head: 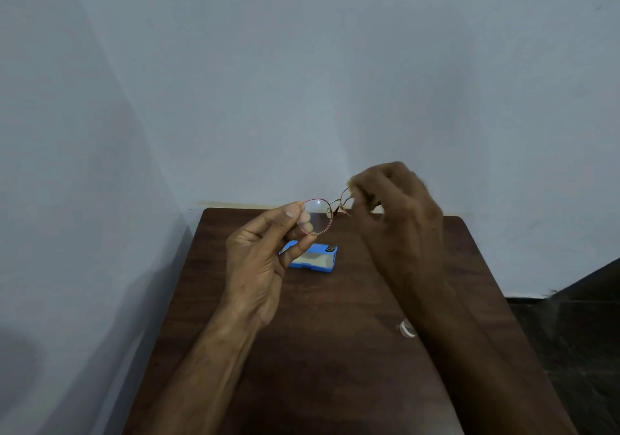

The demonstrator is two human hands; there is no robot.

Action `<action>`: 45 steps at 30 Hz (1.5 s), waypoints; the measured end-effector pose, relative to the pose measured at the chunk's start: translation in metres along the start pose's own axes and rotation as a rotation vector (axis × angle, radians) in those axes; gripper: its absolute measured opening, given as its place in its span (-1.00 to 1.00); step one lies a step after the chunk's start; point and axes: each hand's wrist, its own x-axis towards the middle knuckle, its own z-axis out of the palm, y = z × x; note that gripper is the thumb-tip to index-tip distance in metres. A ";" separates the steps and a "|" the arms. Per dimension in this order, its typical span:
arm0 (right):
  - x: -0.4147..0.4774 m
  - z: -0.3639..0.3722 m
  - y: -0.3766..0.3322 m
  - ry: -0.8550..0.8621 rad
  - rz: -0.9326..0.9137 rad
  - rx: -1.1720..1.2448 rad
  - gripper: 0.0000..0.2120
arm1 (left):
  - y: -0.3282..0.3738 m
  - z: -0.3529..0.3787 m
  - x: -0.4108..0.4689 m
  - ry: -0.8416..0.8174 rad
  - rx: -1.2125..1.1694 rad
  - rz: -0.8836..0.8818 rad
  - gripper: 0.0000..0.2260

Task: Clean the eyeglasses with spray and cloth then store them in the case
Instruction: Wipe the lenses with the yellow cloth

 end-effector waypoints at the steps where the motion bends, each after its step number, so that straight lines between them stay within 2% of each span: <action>1: 0.003 -0.001 0.004 0.026 0.037 0.002 -0.93 | 0.000 0.001 0.000 0.003 0.000 -0.001 -0.83; 3: 0.003 0.001 0.002 0.032 0.042 0.001 -0.93 | -0.001 0.003 -0.001 0.014 -0.008 -0.005 -0.84; 7: -0.016 0.007 -0.007 -0.026 -0.081 0.002 -0.94 | -0.002 0.003 0.001 0.049 -0.039 -0.015 -0.88; 11: -0.010 0.004 0.009 0.059 0.019 0.006 -0.93 | -0.003 0.007 -0.001 0.052 -0.078 -0.033 -0.83; 15: -0.021 0.007 0.002 -0.014 -0.097 -0.012 -0.94 | -0.003 0.008 0.000 0.078 -0.127 -0.053 -0.86; 19: -0.008 0.001 0.015 0.086 0.017 0.017 -0.93 | -0.005 0.013 -0.001 0.095 -0.166 -0.091 -0.86; 23: -0.018 0.003 0.006 0.016 -0.119 0.013 -0.91 | -0.006 0.017 -0.002 0.107 -0.234 -0.126 -0.83; 27: -0.007 -0.004 0.024 0.087 0.013 0.039 -0.92 | -0.009 0.022 -0.004 0.118 -0.284 -0.164 -0.82; 31: -0.017 -0.001 0.014 0.017 -0.114 0.009 -0.91 | -0.010 0.021 -0.004 0.144 -0.338 -0.177 -0.82; 35: -0.006 -0.004 0.024 0.086 -0.019 0.053 -0.90 | -0.011 0.023 -0.004 0.128 -0.345 -0.183 -0.80; 39: -0.012 0.000 0.013 0.041 -0.119 0.013 -0.90 | -0.010 0.023 -0.002 0.122 -0.331 -0.164 -0.82; 43: 0.006 -0.004 0.023 0.127 0.015 0.027 -0.91 | -0.010 0.024 -0.005 0.104 -0.287 -0.139 -0.83; 45: 0.004 -0.001 0.014 0.079 -0.047 0.036 -0.89 | -0.010 0.024 -0.006 0.103 -0.244 -0.103 -0.82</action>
